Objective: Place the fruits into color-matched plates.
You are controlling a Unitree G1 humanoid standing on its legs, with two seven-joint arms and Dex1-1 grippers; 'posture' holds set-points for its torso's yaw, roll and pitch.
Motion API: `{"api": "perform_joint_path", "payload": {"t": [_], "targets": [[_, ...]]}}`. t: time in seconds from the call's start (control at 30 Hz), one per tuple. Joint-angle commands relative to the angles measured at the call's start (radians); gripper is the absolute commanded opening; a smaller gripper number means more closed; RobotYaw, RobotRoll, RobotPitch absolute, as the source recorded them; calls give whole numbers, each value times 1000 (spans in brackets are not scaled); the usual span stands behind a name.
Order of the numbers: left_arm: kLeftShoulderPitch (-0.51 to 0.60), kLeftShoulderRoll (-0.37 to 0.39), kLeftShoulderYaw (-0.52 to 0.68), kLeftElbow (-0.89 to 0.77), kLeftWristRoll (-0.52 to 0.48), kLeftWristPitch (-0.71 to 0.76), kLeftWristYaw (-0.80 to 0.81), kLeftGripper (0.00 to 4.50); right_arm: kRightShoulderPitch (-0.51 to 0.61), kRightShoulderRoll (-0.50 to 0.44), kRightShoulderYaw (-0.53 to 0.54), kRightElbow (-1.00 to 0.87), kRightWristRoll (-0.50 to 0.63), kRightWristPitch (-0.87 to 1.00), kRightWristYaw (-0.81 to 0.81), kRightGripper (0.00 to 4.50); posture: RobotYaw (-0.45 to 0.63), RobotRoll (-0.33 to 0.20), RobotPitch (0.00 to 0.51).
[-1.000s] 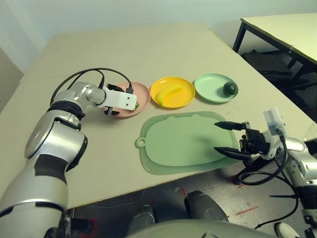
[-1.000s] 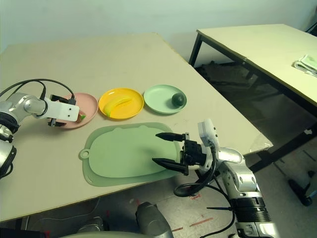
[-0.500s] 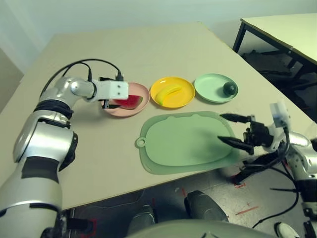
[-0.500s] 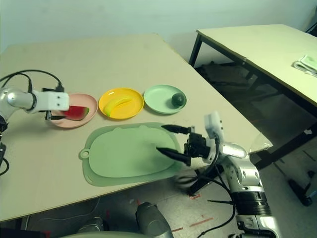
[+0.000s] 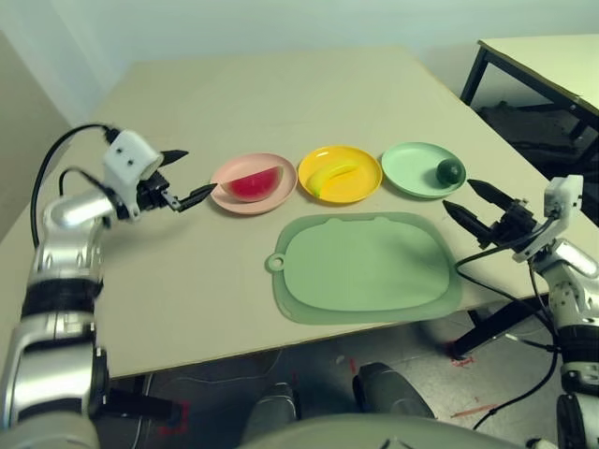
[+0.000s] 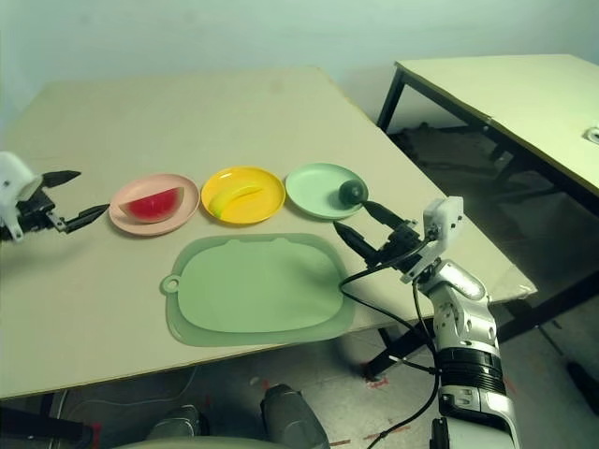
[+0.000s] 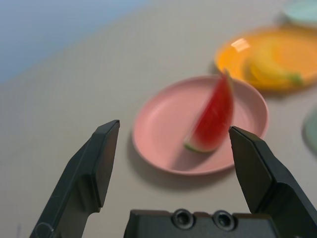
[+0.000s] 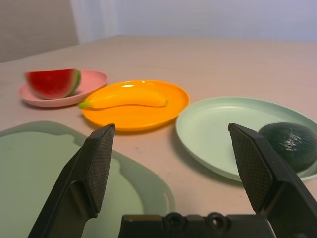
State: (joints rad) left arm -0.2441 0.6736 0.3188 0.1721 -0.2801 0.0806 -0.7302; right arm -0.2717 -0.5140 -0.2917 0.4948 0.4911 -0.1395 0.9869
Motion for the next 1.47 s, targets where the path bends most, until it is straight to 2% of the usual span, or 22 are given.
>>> {"api": "perform_joint_path", "payload": {"t": [0.03,0.17,0.33,0.5,0.77,0.93,1.1,1.47], "targets": [[69,-70,42,-118,-50,87,107,4483,-13,0,-32,85,-18,-78,1,4500,-117,0,43],[108,-153,68,-156,-87,123,194,4483,-16,-12,-39,135,-18,-115,18,4500,-118,0,47],[159,-206,42,-164,-80,104,221,4483,6,-10,-76,150,2,-116,-11,4500,-126,0,51],[172,-237,31,-148,-77,93,231,4483,25,-10,-118,187,6,-118,-39,4500,-134,0,53],[154,-278,8,-94,-62,75,268,4483,10,-24,-109,282,-42,-167,-49,4500,-126,0,69],[164,-319,-30,-119,-40,91,321,4483,-33,-80,-123,388,-71,-203,-57,4500,-121,0,69],[209,-376,-66,-171,-14,86,381,4483,-99,-174,-155,541,-74,-235,-45,4500,-119,0,82],[310,-374,-41,-253,0,73,436,4483,-225,-266,-162,674,-98,-246,-55,4500,-103,0,57]]}}
